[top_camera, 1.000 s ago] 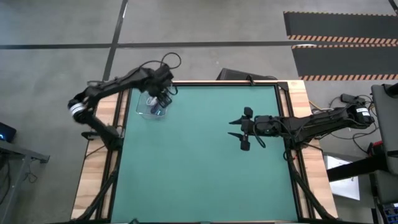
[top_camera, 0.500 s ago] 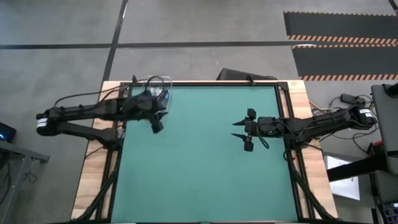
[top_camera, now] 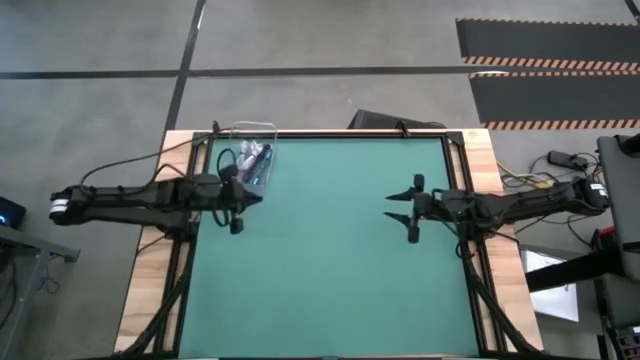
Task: Pick and place USB-C Cables
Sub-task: Return to Home Position
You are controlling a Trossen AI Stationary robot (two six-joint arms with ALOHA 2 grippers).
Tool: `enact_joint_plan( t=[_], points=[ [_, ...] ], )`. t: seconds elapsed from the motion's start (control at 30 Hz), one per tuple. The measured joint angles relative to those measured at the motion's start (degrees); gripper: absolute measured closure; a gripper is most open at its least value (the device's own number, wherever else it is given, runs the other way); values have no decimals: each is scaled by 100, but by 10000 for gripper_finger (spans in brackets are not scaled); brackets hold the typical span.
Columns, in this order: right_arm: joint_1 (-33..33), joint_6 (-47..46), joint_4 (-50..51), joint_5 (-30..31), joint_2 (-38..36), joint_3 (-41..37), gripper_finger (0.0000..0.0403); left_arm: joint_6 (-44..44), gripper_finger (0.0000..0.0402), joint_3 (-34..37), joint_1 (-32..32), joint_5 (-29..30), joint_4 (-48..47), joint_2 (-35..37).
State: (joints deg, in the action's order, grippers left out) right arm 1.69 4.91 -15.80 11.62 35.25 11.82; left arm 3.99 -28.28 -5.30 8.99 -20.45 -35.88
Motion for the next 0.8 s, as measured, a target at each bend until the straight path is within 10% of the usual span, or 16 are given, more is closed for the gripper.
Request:
enact_joint_plan(
  t=[0.8],
  points=[
    [-2,358,640,48,-2541,-639,200,-59,402,1595,-4,-411,617,2873]
  ],
)
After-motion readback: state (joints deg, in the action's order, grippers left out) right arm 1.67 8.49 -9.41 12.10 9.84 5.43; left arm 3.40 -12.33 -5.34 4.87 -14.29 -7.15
